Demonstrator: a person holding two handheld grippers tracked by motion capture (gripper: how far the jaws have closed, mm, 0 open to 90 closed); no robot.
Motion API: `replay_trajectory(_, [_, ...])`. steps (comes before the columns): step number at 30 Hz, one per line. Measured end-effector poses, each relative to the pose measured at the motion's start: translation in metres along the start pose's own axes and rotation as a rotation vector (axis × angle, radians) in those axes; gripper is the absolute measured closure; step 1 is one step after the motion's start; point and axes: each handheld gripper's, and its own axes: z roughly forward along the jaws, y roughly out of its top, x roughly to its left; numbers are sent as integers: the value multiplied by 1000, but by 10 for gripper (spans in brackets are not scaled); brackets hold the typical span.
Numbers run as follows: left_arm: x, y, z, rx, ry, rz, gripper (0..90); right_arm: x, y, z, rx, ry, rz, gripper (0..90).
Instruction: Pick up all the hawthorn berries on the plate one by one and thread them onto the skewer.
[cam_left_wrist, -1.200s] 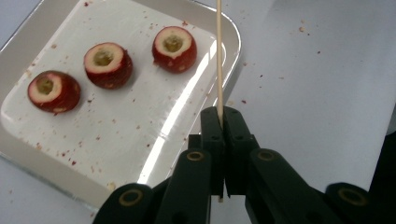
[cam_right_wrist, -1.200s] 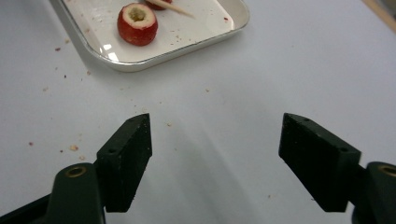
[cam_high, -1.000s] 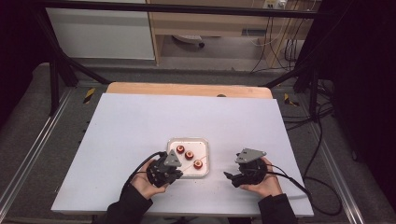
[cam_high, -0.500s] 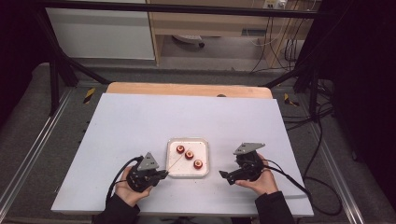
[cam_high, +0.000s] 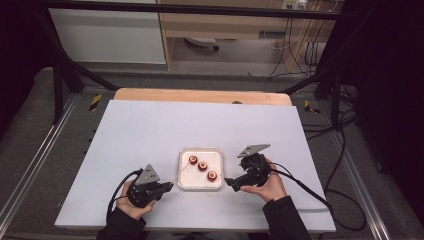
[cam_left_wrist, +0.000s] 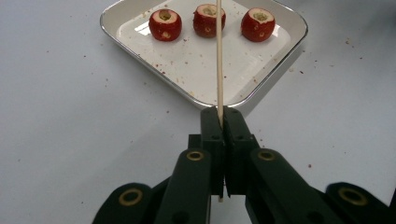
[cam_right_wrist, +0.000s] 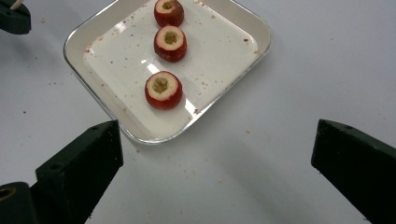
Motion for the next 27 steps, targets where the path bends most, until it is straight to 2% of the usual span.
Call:
replay_trajectory(6, [2, -3, 0, -5, 2, -9, 882, 5, 12, 4, 16, 15, 4, 28])
replay_trajectory(11, [2, -3, 0, -7, 3, -7, 882, 11, 24, 10, 55, 13, -24, 40])
replay_trajectory(14, [2, -2, 0, -4, 3, -4, 882, 14, 31, 15, 74, 29, -40, 66])
replay_trajectory(16, [2, -3, 0, -3, 3, -5, 882, 17, 37, 21, 106, 43, -62, 123])
replay_trajectory(19, [2, -2, 0, -3, 4, -4, 882, 18, 41, 25, 119, 69, -70, 169])
replay_trajectory(21, [2, -2, 0, -2, 4, -4, 882, 19, 48, 32, 175, 95, -71, 210])
replay_trajectory(24, [2, -2, 0, -3, 4, -1, 882, 19, 50, 37, 198, 116, -71, 245])
replay_trajectory(25, [2, -2, 0, -2, 4, 0, 882, 20, 53, 42, 229, 124, -82, 266])
replay_trajectory(27, [2, -2, 0, -3, 2, 3, 882, 23, 55, 47, 250, 132, -95, 303])
